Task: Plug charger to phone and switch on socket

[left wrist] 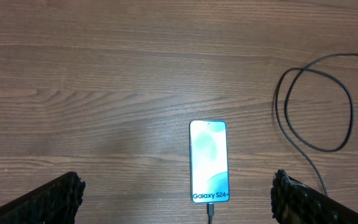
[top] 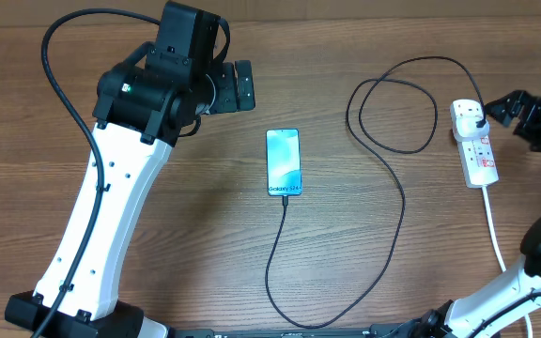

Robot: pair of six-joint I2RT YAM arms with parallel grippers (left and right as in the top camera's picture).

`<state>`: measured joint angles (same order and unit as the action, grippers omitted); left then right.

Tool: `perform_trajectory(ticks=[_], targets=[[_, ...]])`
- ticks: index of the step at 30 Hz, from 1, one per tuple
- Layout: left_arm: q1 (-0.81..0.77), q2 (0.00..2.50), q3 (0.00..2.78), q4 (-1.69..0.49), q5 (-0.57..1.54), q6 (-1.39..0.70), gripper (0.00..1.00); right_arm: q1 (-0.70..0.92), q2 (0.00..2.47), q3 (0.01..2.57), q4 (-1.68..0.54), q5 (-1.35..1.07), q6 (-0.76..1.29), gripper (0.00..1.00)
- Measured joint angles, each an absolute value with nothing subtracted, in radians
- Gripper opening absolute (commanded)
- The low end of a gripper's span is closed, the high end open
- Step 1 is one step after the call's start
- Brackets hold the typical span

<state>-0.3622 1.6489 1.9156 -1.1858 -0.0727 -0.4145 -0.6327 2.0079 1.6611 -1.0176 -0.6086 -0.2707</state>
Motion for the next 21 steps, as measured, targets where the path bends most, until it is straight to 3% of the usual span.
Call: perform_trajectory(ticks=[21], targets=[[-0.362, 1.649, 1.916, -1.186, -0.073, -0.414, 1.0, -0.613, 2.008, 1.476, -0.813, -0.64, -0.168, 1.0]])
